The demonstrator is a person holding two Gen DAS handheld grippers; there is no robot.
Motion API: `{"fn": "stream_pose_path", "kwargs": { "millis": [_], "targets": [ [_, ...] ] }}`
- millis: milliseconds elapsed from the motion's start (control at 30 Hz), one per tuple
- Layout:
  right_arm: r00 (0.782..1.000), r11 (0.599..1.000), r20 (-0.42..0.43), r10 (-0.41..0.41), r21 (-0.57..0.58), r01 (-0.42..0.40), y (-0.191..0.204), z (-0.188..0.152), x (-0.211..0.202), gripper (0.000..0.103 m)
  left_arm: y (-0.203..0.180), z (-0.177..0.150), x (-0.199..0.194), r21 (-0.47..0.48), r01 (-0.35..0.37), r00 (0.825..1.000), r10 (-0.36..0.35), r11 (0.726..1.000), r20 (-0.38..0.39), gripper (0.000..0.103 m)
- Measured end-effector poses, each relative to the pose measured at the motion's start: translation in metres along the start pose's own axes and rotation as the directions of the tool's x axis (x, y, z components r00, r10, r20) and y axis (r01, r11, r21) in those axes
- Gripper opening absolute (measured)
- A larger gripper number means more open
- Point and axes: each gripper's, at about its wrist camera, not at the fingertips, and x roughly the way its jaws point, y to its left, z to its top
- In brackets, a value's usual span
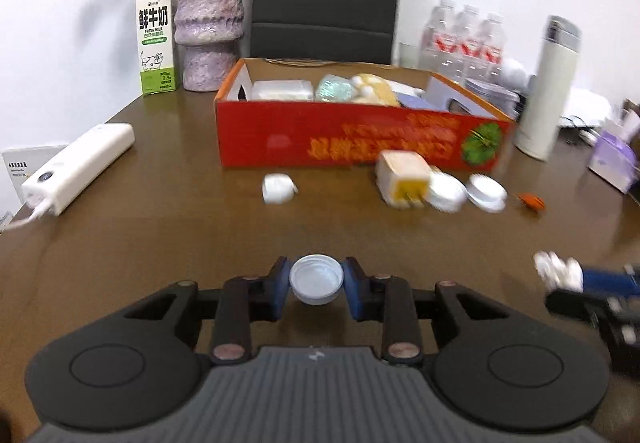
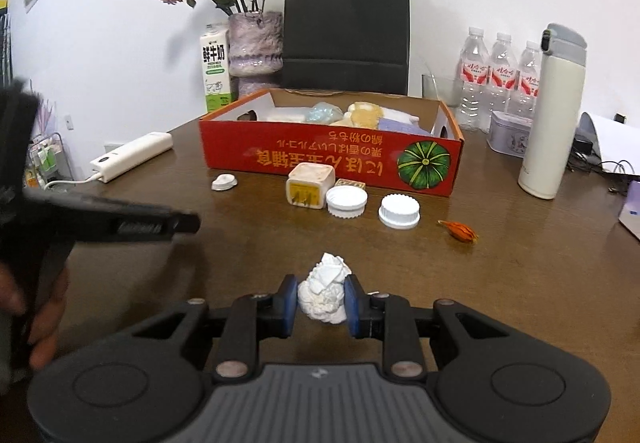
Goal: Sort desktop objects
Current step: 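Grasp a white round lid with left tool while right tool grasps the white tissue, then drop the white lid into the box with left tool while right tool drops the tissue in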
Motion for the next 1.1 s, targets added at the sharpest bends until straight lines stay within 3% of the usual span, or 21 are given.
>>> {"fn": "stream_pose_path", "kwargs": {
  "millis": [267,500,667,833,900,1067,1100],
  "targets": [
    [0.997,1.000,0.080,-0.007,0.015,0.006,0.008,-0.004,-0.052,0.023,-0.006,-0.018,-0.077,-0.006,0.072,0.995,-0.072,0.997,0.065,0.030],
    [0.993,1.000,0.121,-0.007,0.014,0.006,0.010,0.008,-0.058,0.023,0.002,-0.007,-0.087,-0.046,0.075,0.990,-0.069,0.996,0.119,0.030],
    [0.985,1.000,0.174,-0.013,-0.015,0.016,0.006,0.043,-0.037,0.023,0.018,0.030,-0.051,-0.063,0.064,0.992,-0.057,0.996,0.111,0.030],
    [0.984,0.999,0.180,0.019,0.027,-0.024,-0.012,0.109,0.016,0.023,0.038,0.104,0.007,-0.095,0.056,0.991,-0.044,0.994,0.127,0.030],
    [0.986,0.997,0.165,0.036,0.065,-0.047,-0.022,0.139,0.049,0.023,0.045,0.135,0.039,-0.118,-0.001,0.992,0.016,0.993,0.127,0.030],
    [0.995,0.977,0.053,0.084,0.192,-0.093,-0.041,0.197,0.138,0.026,0.051,0.184,0.117,-0.111,-0.032,0.999,0.035,0.993,0.023,0.030],
    [0.994,0.973,0.025,0.102,0.204,-0.105,-0.041,0.205,0.156,0.027,0.051,0.187,0.129,-0.111,-0.035,0.999,0.035,0.993,0.003,0.035]
  ]
}}
